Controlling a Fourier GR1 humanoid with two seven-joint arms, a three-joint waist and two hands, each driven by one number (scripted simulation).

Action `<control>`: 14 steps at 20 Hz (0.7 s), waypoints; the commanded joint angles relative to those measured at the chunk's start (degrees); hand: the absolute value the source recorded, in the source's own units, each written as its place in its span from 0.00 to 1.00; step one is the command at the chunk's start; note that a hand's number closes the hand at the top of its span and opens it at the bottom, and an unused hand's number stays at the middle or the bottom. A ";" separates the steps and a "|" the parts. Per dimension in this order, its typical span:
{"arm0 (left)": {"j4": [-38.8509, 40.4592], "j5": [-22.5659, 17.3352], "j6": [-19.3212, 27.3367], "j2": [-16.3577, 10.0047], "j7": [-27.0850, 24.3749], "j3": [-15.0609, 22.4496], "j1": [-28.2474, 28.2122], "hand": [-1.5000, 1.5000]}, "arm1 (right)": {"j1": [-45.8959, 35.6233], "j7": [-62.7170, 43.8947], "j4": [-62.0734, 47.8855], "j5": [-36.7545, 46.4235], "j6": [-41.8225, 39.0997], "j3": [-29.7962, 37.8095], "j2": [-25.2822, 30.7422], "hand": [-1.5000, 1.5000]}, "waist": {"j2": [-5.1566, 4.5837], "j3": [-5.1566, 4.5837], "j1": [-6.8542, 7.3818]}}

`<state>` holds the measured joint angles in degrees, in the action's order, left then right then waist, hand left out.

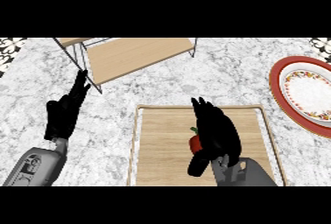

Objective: Pick the bell pepper from the tray and place it in the plate

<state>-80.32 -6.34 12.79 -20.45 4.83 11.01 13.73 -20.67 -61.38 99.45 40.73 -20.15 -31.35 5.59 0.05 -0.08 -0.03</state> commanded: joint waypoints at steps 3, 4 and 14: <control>4.67 0.32 -2.30 1.45 -2.47 -2.50 4.10 0.50 | 3.27 -3.63 -2.55 2.87 -2.44 -0.54 -1.45 0.00 | -0.09 0.05 -0.36; 1.69 0.01 -2.65 0.48 -2.78 -2.67 1.38 0.50 | 2.26 -4.28 -6.20 4.42 -0.88 -0.48 -3.43 0.00 | -0.08 0.05 0.04; 2.40 1.17 -6.36 1.42 -0.18 -6.15 4.17 0.50 | 6.55 3.02 -6.51 8.56 -0.84 0.58 -3.96 1.00 | -0.04 0.07 -0.11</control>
<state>-79.68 -4.43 9.26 -19.09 4.48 7.36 14.15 -15.70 -56.31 93.38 46.05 -21.74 -28.42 3.53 0.13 -0.01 0.12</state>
